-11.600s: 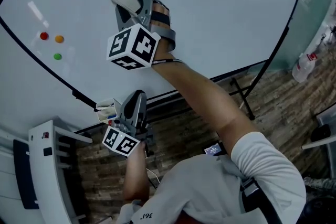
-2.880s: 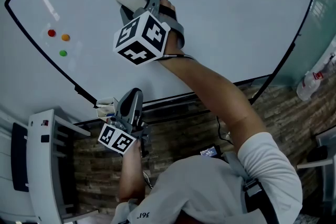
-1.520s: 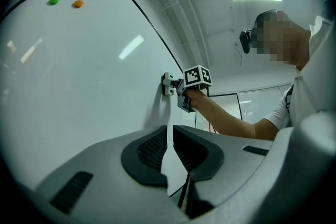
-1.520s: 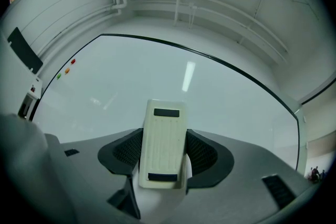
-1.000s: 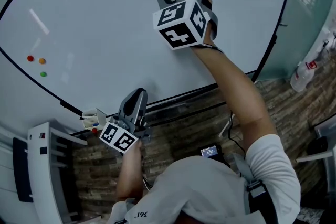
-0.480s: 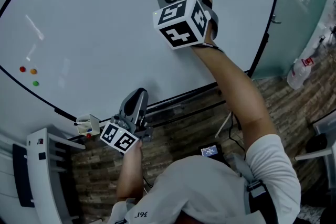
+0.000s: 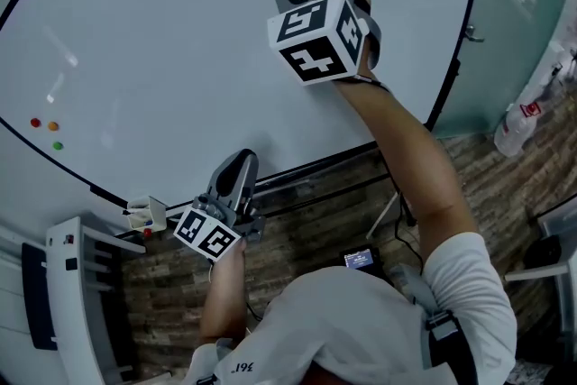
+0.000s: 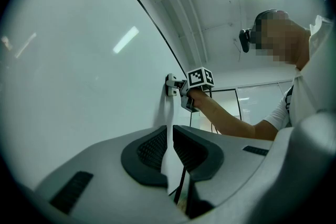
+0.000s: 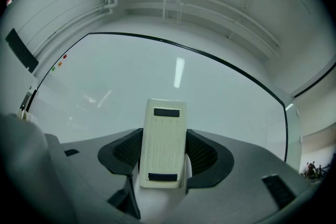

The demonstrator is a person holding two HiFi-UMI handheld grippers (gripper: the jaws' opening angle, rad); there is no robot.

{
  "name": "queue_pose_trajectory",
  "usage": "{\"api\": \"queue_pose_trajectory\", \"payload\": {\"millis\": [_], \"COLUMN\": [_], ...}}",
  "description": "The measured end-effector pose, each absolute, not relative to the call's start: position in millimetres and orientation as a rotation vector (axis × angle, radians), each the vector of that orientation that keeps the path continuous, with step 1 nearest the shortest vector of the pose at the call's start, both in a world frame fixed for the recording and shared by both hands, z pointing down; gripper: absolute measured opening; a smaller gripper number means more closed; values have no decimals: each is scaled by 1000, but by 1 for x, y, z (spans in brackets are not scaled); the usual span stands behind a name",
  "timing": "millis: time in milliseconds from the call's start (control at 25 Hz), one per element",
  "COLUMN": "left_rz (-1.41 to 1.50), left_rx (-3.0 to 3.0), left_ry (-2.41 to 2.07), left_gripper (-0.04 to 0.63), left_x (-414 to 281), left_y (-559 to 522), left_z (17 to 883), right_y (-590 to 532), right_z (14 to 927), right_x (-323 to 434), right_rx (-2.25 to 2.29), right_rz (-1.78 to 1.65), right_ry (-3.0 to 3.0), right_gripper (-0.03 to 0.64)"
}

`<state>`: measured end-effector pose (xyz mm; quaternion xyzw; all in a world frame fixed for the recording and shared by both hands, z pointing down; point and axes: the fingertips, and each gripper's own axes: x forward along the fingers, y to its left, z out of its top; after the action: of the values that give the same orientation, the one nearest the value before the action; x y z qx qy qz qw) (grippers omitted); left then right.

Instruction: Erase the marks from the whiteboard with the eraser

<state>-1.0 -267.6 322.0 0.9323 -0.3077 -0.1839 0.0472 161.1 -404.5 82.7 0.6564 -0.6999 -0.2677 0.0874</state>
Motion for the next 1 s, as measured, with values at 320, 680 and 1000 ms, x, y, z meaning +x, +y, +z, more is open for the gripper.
{"api": "queue_pose_trajectory", "payload": {"millis": [320, 680, 1000], "left_rz": [-559, -537, -532], "left_rx": [2840, 2849, 2849], "left_ry": [-916, -877, -859], "left_gripper": [26, 26, 26], "left_x": [22, 49, 62], "left_y": [-270, -273, -274], "left_z": [325, 326, 327], "right_y": [-406, -406, -408], "right_z": [85, 87, 90], "right_x": [190, 242, 266], "right_rx": [1966, 2017, 2020], "right_rz": [-788, -756, -739], "right_ry": [-2068, -2036, -2025], "right_gripper": [272, 273, 273]}}
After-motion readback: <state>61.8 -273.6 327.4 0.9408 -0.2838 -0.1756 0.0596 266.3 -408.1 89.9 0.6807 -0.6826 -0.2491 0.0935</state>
